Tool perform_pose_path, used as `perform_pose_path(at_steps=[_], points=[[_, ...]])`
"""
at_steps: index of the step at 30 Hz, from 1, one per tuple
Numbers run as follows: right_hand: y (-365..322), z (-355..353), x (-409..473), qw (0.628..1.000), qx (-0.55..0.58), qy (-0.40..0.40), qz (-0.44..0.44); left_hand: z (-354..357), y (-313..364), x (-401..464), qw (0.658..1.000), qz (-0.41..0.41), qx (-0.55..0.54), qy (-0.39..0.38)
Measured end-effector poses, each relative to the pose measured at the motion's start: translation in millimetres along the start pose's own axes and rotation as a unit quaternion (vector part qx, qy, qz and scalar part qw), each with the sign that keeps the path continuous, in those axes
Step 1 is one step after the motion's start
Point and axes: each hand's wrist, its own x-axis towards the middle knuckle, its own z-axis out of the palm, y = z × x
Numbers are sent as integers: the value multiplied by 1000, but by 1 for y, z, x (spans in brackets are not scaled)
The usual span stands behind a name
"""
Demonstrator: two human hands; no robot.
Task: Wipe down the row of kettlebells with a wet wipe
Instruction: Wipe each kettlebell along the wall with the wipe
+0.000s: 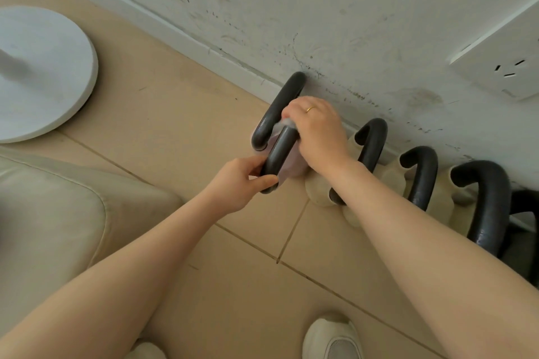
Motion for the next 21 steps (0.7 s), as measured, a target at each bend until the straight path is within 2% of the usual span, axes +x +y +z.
perform_pose_path(at_steps=[3,5,7,10,11,15,16,19,21], points=[[2,12,-11,971,-163,13,-174,4,5,2,1000,1,0,8],[5,15,-15,947,-232,-25,-219,6,11,4,1000,-2,2,13],[7,9,-13,945,-263,-55,-188,9,16,7,1000,-5,3,18],[-1,3,-12,963,-238,-100,-79,13,25,12,999,-15,-16,31],[-5,4,-13,964,-235,-103,-74,15,27,14,999,-15,-27,37],[2,9,-23,957,-239,-68,-149,21,31,17,998,-14,-44,50],[5,6,-24,959,-239,-59,-141,23,32,17,998,-12,-41,53],[7,-2,-28,987,-138,-76,-26,30,38,21,996,-3,-56,68],[3,-8,-28,993,5,-84,87,34,44,27,996,-3,-61,72]])
